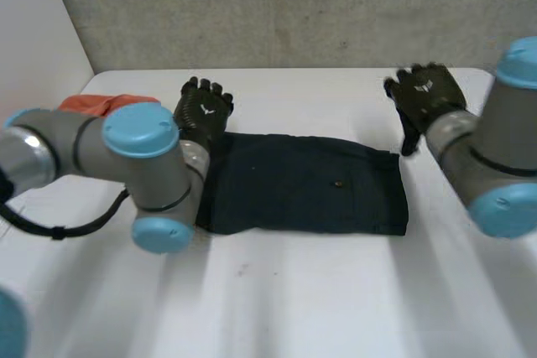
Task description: Fold the laundry.
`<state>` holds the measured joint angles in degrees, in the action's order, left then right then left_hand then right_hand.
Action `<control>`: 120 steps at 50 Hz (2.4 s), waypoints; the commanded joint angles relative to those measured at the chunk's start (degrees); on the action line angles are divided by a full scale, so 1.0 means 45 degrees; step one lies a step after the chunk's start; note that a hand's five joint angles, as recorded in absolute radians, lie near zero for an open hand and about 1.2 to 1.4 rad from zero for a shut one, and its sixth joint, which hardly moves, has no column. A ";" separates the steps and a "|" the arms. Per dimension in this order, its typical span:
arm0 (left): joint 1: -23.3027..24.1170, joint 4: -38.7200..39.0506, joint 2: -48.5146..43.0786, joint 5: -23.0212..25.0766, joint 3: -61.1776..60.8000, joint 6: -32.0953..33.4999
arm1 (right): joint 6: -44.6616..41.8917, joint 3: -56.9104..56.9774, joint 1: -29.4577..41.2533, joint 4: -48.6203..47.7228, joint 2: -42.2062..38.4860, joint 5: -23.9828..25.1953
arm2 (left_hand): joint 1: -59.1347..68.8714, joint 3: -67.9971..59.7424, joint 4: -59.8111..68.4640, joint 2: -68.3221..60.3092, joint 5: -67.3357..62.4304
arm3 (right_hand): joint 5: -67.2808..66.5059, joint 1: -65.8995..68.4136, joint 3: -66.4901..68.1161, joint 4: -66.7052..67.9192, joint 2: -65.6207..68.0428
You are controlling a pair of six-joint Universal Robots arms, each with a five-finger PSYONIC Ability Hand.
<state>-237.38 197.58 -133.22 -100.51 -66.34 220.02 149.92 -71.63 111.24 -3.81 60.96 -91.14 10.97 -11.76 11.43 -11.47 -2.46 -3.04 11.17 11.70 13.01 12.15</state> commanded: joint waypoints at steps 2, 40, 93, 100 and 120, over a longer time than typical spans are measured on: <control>-0.0004 -0.0001 0.2923 0.0323 -0.3849 -0.2798 | 0.2268 -0.3749 -0.1555 0.2391 0.1277 0.2693 | -0.0205 0.0382 -0.0307 0.0317 0.0537 | -0.1174 0.1589 0.1470 0.1180 0.1370; -0.0043 0.0077 0.3607 0.0695 -0.5081 -0.3229 | 0.1180 -0.4512 -0.4015 0.0025 0.1139 0.3438 | -0.0168 0.0345 -0.0269 0.0279 0.0500 | -1.4881 1.5297 1.5178 1.4888 1.5078; -0.0082 0.0136 0.3920 0.0753 -0.5452 -0.3249 | 0.1996 -0.4239 -0.1497 -0.1438 -0.1145 0.2656 | -0.0205 0.0382 -0.0307 0.0317 0.0537 | -1.4881 1.5297 1.5178 1.4888 1.5078; -0.0101 0.0136 0.3960 0.0753 -0.5491 -0.3249 | 0.1977 -0.4317 -0.1692 -0.1204 -0.0677 0.2637 | -0.0205 0.0382 -0.0307 0.0317 0.0537 | -1.4881 1.5297 1.5178 1.4888 1.5078; -0.0101 0.0116 0.4370 0.0753 -0.5531 -0.3249 | -0.1658 -0.3733 -0.3648 0.0320 0.1238 0.2539 | -0.0205 0.0382 -0.0307 0.0317 0.0537 | -1.4881 1.5297 1.5178 1.4888 1.5078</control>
<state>-237.83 198.11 -113.68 -97.12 -91.20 205.40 143.03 -91.01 91.17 -2.95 66.61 -79.48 10.97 -11.76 11.43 -11.47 -2.46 -56.85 56.83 67.75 68.16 66.46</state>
